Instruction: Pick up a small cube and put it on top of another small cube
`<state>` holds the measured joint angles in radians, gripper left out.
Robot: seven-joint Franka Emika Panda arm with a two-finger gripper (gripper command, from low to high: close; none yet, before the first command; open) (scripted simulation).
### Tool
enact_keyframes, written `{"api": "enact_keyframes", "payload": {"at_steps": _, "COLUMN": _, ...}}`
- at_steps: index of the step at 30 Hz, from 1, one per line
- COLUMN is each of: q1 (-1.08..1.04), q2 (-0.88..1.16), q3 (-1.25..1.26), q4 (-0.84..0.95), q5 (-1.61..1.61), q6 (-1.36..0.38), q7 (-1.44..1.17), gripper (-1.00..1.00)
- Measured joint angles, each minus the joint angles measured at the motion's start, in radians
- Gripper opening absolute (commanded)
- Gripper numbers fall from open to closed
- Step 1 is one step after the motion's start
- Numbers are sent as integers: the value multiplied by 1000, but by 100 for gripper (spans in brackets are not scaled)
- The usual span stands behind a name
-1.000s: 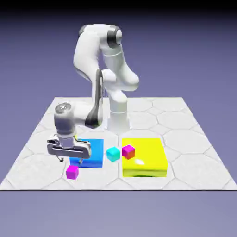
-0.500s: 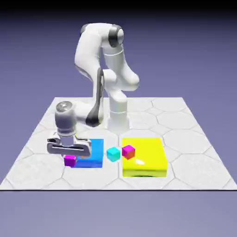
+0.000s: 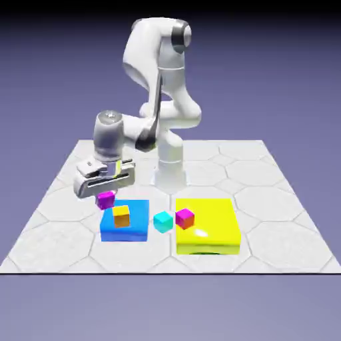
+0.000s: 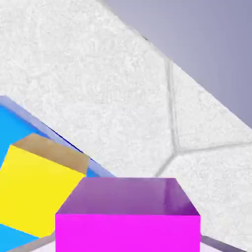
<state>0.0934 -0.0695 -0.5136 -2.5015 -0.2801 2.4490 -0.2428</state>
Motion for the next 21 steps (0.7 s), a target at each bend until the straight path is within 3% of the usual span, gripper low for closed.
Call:
{"api": "enact_keyframes", "payload": {"at_steps": 11, "q1": 318, "q2": -211, "q3": -301, "q4": -98, "q5": -103, "q6": -73, "q7": -424, "gripper": -100}}
{"api": "enact_keyframes", "payload": {"at_steps": 17, "q1": 298, "q2": 6, "q3": -284, "q4": -140, "q5": 85, "q6": 149, "q7": -563, "gripper": -100}}
{"api": "enact_keyframes", "payload": {"at_steps": 18, "q1": 293, "q2": 38, "q3": -281, "q4": -147, "q5": 113, "q6": 181, "q7": -584, "gripper": 100}}
{"api": "enact_keyframes", "payload": {"at_steps": 21, "q1": 297, "q2": 2, "q3": -285, "q4": -140, "q5": 81, "q6": 146, "q7": -561, "gripper": 100}}
